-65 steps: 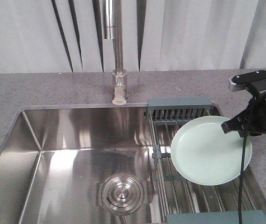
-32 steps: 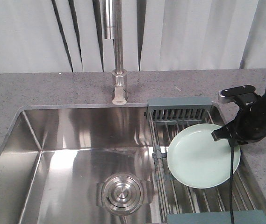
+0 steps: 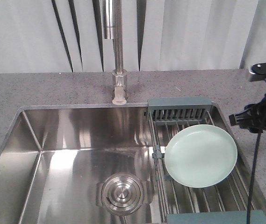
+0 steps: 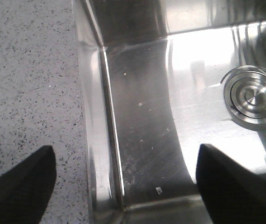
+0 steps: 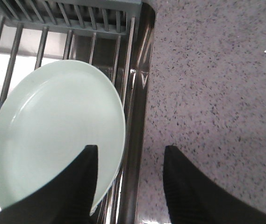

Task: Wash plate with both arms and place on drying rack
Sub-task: 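Open the right gripper and lift it away from the plate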

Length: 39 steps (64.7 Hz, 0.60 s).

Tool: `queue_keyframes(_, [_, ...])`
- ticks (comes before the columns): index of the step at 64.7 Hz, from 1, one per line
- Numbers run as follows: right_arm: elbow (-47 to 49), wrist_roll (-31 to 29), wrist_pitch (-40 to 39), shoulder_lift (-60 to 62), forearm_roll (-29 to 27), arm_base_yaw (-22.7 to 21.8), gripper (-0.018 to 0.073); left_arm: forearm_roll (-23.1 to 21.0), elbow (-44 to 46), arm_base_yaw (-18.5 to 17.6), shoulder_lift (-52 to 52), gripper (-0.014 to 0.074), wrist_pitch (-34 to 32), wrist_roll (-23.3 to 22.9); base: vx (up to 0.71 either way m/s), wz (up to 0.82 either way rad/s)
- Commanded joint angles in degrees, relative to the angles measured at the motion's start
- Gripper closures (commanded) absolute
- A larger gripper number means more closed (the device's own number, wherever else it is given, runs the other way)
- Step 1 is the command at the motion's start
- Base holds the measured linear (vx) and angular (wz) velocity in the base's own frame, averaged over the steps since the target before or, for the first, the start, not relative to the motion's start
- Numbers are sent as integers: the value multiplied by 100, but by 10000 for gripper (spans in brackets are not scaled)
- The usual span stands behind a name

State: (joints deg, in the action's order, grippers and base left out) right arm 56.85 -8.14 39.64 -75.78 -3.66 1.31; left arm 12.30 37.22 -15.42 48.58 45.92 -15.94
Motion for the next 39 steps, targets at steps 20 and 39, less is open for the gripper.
queue_keyframes(20, [-1377, 318, 45, 3268, 76, -24, 222, 67, 158, -23, -37, 11, -302, -53, 0, 0])
queue_keyframes(39, [-2147, 318, 454, 4804, -21, -24, 222, 67, 158, -23, -37, 11, -302, -53, 0, 0])
